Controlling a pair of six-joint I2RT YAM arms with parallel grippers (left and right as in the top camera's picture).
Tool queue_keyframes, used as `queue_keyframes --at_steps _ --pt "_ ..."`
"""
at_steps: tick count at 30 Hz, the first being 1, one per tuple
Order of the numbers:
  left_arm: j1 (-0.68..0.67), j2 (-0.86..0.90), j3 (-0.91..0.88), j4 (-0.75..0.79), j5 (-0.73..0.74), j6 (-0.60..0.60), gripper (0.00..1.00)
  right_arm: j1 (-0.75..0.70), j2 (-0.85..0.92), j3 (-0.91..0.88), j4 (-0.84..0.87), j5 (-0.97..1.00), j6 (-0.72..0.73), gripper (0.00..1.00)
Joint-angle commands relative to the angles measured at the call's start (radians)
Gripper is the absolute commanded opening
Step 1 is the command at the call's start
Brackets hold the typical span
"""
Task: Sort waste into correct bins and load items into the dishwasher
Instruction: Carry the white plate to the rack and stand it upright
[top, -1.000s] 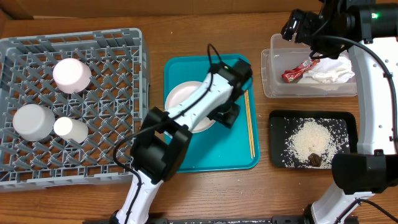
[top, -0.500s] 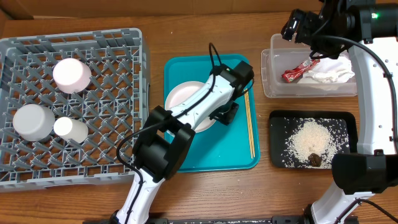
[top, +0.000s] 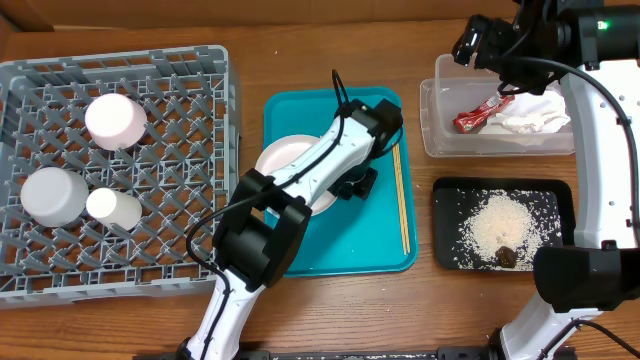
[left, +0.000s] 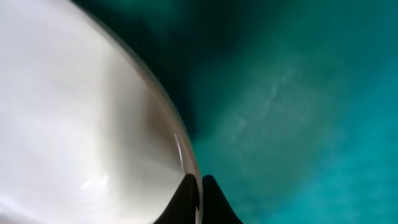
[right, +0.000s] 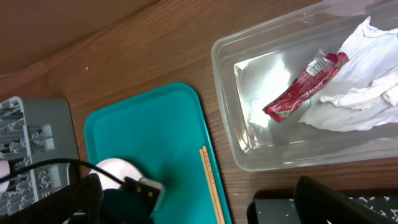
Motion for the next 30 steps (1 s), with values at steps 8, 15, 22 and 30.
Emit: queue_keyframes --at_steps 8,15,22,30 --pt "0.054 -0.007 0.683 -0.272 0.048 -0.018 0.04 -0.003 -0.019 0.006 0.003 0.008 0.007 1.0" --pt "0.247 -0.019 0.972 -0.358 0.191 0.026 0.04 -0.003 -0.019 0.006 0.003 0.008 0.007 1.0" --pt "0.543 -0.019 0.991 -0.339 0.54 0.134 0.04 -0.003 -0.019 0.006 0.003 0.008 0.007 1.0" --pt "0.814 -0.019 0.917 -0.305 0.924 0.249 0.04 -0.003 -0.019 0.006 0.003 0.008 0.007 1.0"
